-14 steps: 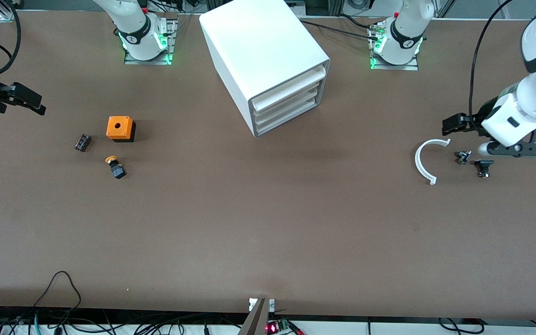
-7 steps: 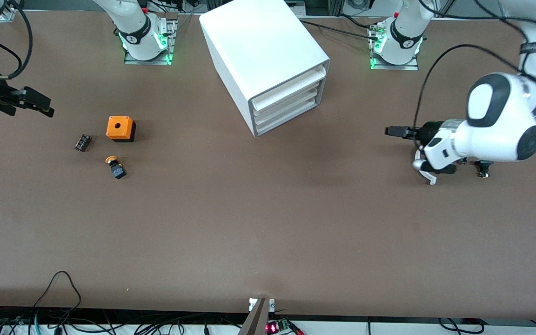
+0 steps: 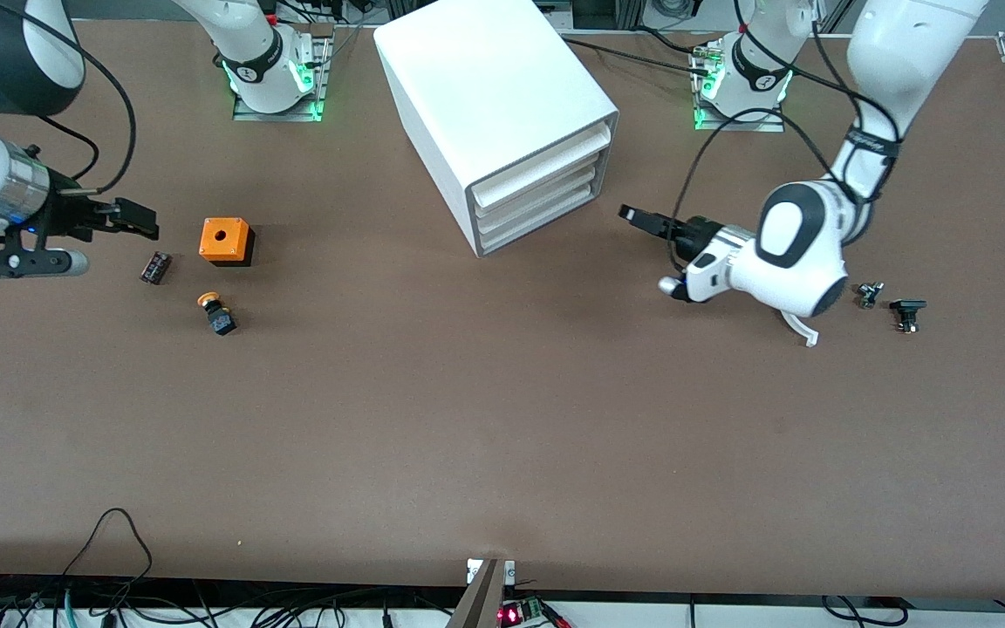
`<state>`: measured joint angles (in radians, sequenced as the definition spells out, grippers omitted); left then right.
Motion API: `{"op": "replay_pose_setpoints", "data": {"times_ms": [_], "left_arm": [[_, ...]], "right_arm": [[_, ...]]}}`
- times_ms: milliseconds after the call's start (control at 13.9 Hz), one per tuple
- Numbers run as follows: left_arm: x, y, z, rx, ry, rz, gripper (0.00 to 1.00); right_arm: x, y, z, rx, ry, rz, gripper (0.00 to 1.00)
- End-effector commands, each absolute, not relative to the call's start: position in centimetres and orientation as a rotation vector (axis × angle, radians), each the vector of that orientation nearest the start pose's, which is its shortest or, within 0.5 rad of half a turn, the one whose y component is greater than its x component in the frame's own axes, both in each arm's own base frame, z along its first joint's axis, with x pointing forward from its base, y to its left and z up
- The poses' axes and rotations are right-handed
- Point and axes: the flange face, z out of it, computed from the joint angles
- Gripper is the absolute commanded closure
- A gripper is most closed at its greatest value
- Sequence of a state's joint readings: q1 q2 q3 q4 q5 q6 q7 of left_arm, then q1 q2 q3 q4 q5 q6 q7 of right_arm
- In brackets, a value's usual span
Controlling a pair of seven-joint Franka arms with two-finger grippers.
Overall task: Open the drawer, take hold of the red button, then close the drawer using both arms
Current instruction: 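Reach the left gripper to the drawer front while the right gripper moves forward, then pull the cabinet drawer open with the left gripper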
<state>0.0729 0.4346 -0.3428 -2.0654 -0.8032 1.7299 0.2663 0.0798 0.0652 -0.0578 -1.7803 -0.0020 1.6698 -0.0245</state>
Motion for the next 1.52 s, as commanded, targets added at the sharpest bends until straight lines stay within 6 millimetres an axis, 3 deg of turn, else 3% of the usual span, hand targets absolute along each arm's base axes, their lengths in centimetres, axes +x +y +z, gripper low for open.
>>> {"op": "replay_pose_setpoints", "data": {"times_ms": [0,216,505,649,722,794,866,1010,1227,1443], "left_arm": [[44.8,-23.3,21.6,2.056,-0.078,-0.877,0.00],[42.0,-25.4,20.8,2.021,-0.071,-0.927,0.02],[39.6,-27.5,20.3,2.041,-0.104,-0.944,0.23],[38.7,-28.7,20.2,2.045,-0.099,-0.933,0.32],[38.6,-28.7,20.1,2.048,-0.095,-0.932,0.56],[38.6,-28.7,20.1,2.050,-0.093,-0.930,1.00],[38.7,-28.6,20.0,2.050,-0.088,-0.928,1.00],[40.1,-27.0,20.3,2.066,-0.063,-0.893,1.00],[45.6,-20.6,20.9,2.131,0.086,-0.712,1.00],[50.1,-16.7,22.8,2.156,0.133,-0.586,1.00]], "right_arm": [[57.1,5.6,49.7,-3.133,-0.203,0.272,0.00],[57.4,8.8,48.8,-3.128,-0.272,0.289,0.00],[57.6,11.3,47.4,-3.117,-0.337,0.308,0.00],[57.1,13.9,46.8,-3.116,-0.400,0.322,0.00],[56.8,15.3,46.7,-3.114,-0.440,0.327,0.00],[56.5,16.2,46.8,-3.113,-0.464,0.327,0.00],[56.4,16.5,46.8,-3.111,-0.471,0.327,0.00],[56.1,17.6,46.8,-3.105,-0.503,0.330,0.00],[55.6,20.9,47.9,-3.094,-0.587,0.277,0.00],[57.2,24.0,48.5,-3.067,-0.639,0.213,0.00]]}}
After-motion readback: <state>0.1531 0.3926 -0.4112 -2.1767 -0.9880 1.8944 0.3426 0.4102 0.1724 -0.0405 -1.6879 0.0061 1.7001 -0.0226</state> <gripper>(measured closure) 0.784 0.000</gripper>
